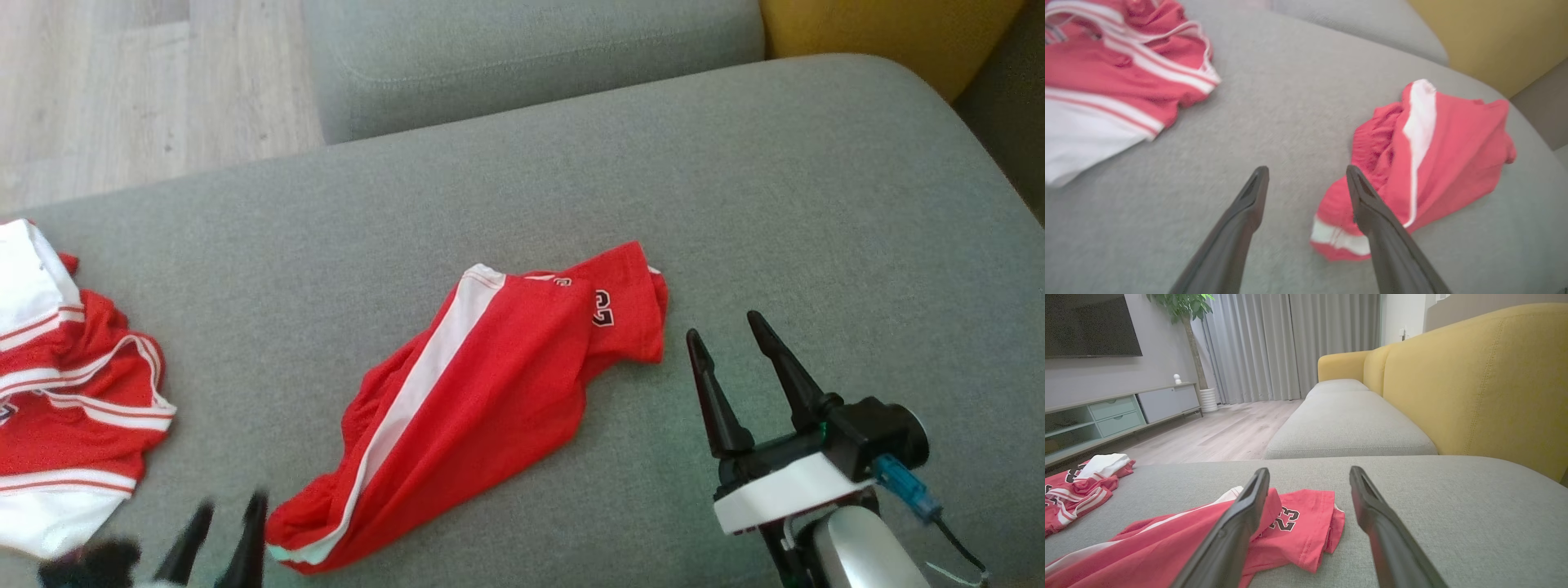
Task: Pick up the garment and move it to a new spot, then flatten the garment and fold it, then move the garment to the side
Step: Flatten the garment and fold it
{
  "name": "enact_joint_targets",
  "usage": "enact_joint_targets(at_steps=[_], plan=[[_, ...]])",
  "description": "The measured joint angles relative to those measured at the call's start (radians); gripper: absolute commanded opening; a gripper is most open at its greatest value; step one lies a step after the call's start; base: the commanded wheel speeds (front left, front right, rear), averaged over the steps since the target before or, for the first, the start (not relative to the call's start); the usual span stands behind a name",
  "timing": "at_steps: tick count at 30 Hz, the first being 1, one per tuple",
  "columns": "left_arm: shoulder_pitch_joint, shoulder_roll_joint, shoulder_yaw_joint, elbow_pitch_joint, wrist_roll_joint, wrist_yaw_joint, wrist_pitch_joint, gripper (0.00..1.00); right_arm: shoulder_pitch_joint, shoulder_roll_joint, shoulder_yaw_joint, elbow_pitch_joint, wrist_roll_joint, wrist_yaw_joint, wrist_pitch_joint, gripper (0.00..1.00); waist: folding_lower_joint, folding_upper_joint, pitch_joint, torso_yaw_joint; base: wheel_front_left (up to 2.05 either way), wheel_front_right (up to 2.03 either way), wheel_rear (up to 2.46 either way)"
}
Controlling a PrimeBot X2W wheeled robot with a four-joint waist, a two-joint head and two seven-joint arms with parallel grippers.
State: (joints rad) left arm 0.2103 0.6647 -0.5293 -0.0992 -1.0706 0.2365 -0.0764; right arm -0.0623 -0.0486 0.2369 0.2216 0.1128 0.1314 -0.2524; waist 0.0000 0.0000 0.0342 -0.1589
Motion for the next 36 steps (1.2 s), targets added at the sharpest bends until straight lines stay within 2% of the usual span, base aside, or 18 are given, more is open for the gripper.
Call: enact_joint_targets(at_steps=[2,6,12,15,18,21,32,33,34,36], plan=[[-0.049,-0.012,-0.001,-0.04,0.018,0.001,-0.001,1.0,0.0,0.0,0.0,-0.002,0.0,0.0,0.0,1.0,0.0,0.0,0.01,-0.001,0.0,0.0,0.0],[-0.239,-0.096,-0.062,-0.035,0.067,-0.016,0.028,1.0,-0.013,0.0,0.006,-0.008,-0.009,0.0,0.0,1.0,0.0,0.0,0.045,-0.007,0.0,0.0,0.0],[-0.552,-0.269,-0.162,0.189,0.162,-0.069,0.064,1.0,-0.06,0.0,0.018,-0.018,-0.015,0.0,0.0,1.0,0.0002,0.0,0.121,-0.022,0.0,0.0,0.0],[-0.678,-0.321,-0.2,0.314,0.2,-0.102,0.089,1.0,-0.083,0.0,0.02,-0.021,-0.018,0.0,0.0,1.0,0.0003,0.0,0.163,-0.035,0.0,0.0,0.0],[-0.785,-0.359,-0.229,0.464,0.215,-0.155,0.126,1.0,-0.103,0.0,0.021,-0.028,-0.018,0.0,0.0,1.0,0.0003,0.0,0.214,-0.056,0.0,0.0,0.0],[-0.835,-0.376,-0.247,0.553,0.218,-0.188,0.144,1.0,-0.116,0.0,0.019,-0.03,-0.018,0.0,0.0,1.0,0.0003,0.0,0.243,-0.072,0.0,0.0,0.0],[-0.925,-0.423,-0.265,0.748,0.227,-0.255,0.156,1.0,-0.138,0.0,0.025,-0.031,-0.017,0.0,0.0,1.0,0.0001,0.0,0.271,-0.096,0.0,0.0,0.0],[-0.928,-0.426,-0.267,0.76,0.227,-0.266,0.156,0.86,-0.138,0.0,0.026,-0.031,-0.017,0.0,0.0,1.0,0.0,0.0,0.271,-0.097,0.0,0.0,0.0],[-0.931,-0.43,-0.27,0.77,0.227,-0.274,0.156,0.68,-0.138,0.0,0.027,-0.031,-0.017,0.0,0.0,1.0,0.0,0.0,0.271,-0.098,0.0,0.0,0.0],[-0.935,-0.437,-0.272,0.786,0.226,-0.281,0.156,0.49,-0.138,0.0,0.027,-0.031,-0.016,0.0,0.0,1.0,0.0,0.0,0.271,-0.1,0.0,0.0,0.0]])
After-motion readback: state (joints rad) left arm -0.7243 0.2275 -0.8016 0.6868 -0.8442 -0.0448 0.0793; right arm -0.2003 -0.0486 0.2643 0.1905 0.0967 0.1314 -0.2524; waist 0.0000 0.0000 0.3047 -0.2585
